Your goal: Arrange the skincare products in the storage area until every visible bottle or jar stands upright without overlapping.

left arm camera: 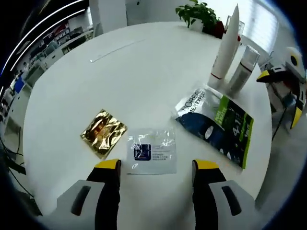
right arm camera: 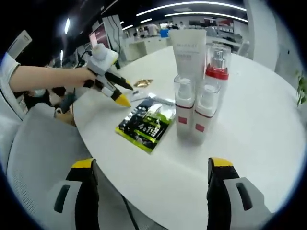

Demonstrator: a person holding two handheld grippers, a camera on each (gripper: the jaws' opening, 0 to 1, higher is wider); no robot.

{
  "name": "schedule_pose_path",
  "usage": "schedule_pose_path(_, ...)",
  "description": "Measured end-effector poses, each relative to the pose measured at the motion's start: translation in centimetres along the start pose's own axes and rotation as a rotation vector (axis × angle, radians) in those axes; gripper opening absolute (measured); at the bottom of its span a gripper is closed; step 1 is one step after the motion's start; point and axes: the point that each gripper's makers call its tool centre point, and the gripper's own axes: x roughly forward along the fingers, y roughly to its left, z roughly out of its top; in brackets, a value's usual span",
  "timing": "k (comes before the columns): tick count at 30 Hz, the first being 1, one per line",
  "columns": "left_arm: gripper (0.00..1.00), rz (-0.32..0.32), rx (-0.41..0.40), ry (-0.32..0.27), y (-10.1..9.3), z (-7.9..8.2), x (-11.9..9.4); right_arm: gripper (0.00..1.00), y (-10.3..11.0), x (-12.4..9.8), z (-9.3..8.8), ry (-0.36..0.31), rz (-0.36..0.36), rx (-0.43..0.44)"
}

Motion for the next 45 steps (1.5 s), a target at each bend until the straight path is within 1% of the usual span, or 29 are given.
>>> schedule_pose_path(2, 0.44, 0.001, 0.003, -0.007, -0.1, 0.0, -0.1, 0.94, 0.0, 0.1, 0.0, 0.006, 0.001, -0.002)
schedule_pose_path(4, 0.38, 0.009, 0.028, -0.023, -0.2, 0.2, -0.1, 0.94, 0.0, 0.1, 0.0, 0.009, 0.001, -0.005)
schedule_pose_path(5, 0.38, 0.005, 0.026, -0.022, -0.5, 0.1, 0.0, 0.94, 0.0, 0.1, -0.1, 0.009, 0.002, -0.005)
schedule_pose_path(10, 0.38, 0.016, 0.023, -0.025, -0.5, 0.2, -0.1, 0.94, 0.1, 0.2, 0.0, 0.012, 0.005, -0.007)
schedule_pose_path(14, 0.38, 0.042, 0.032, -0.021, -0.3, -0.1, -0.3, 0.94, 0.1, 0.1, 0.0, 0.011, 0.004, -0.006)
schedule_pose_path(16, 0.38, 0.034, 0.022, -0.042, -0.3, 0.2, -0.5, 0.94, 0.0, 0.1, 0.1, 0.007, 0.008, 0.0)
schedule_pose_path(18, 0.38, 0.025, 0.009, -0.059, -0.8, 0.4, -0.9, 0.93, 0.3, 0.0, 0.3, -0.004, 0.021, 0.011)
schedule_pose_path(21, 0.38, 0.019, 0.002, -0.08, -1.4, 0.6, -1.4, 0.92, 0.4, -0.1, 0.5, -0.02, 0.022, 0.012)
schedule_pose_path(22, 0.38, 0.021, -0.004, -0.097, -1.7, 0.7, -1.6, 0.92, 0.4, -0.1, 0.5, -0.023, 0.022, 0.014)
schedule_pose_path(25, 0.38, 0.017, -0.026, -0.118, -2.3, 0.6, -2.3, 0.91, 0.5, -0.1, 0.7, -0.024, 0.022, 0.013)
schedule_pose_path(27, 0.38, 0.017, -0.033, -0.135, -3.0, 0.6, -2.8, 0.9, 0.4, -0.2, 0.8, -0.03, 0.014, 0.007)
schedule_pose_path(28, 0.38, 0.02, -0.028, -0.142, -3.7, 0.7, -3.2, 0.89, 0.3, -0.3, 0.9, -0.034, 0.008, 0.002)
schedule_pose_path(31, 0.38, 0.016, -0.027, -0.165, -4.6, 0.8, -3.9, 0.88, 0.5, -0.6, 1.4, -0.051, 0.005, -0.003)
schedule_pose_path(33, 0.38, 0.006, -0.029, -0.186, -5.5, 1.0, -4.5, 0.87, 1.0, -0.7, 1.8, -0.067, 0.019, -0.006)
schedule_pose_path(35, 0.38, 0.002, -0.029, -0.197, -6.0, 1.1, -5.0, 0.87, 1.6, -0.7, 2.4, -0.101, 0.044, -0.004)
schedule_pose_path(36, 0.38, -0.002, -0.027, -0.206, -7.0, 1.3, -5.6, 0.86, 2.0, -0.8, 2.8, -0.121, 0.063, -0.002)
schedule_pose_path(38, 0.38, -0.009, -0.035, -0.219, -7.2, 1.2, -5.8, 0.82, 2.6, -1.0, 3.4, -0.139, 0.088, 0.013)
schedule_pose_path(41, 0.38, -0.021, -0.026, -0.237, -8.3, 1.4, -6.7, 0.74, 3.0, -1.4, 4.2, -0.178, 0.126, 0.057)
schedule_pose_path(42, 0.38, -0.021, -0.021, -0.24, -8.6, 1.5, -7.0, 0.7, 3.4, -1.5, 4.7, -0.2, 0.157, 0.086)
schedule_pose_path(43, 0.38, -0.021, 0.005, -0.248, -9.2, 1.7, -7.4, 0.66, 3.5, -1.6, 5.0, -0.211, 0.168, 0.103)
schedule_pose_path(45, 0.38, -0.023, 0.021, -0.257, -10.2, 2.0, -8.2, 0.59, 3.8, -1.9, 5.3, -0.228, 0.184, 0.107)
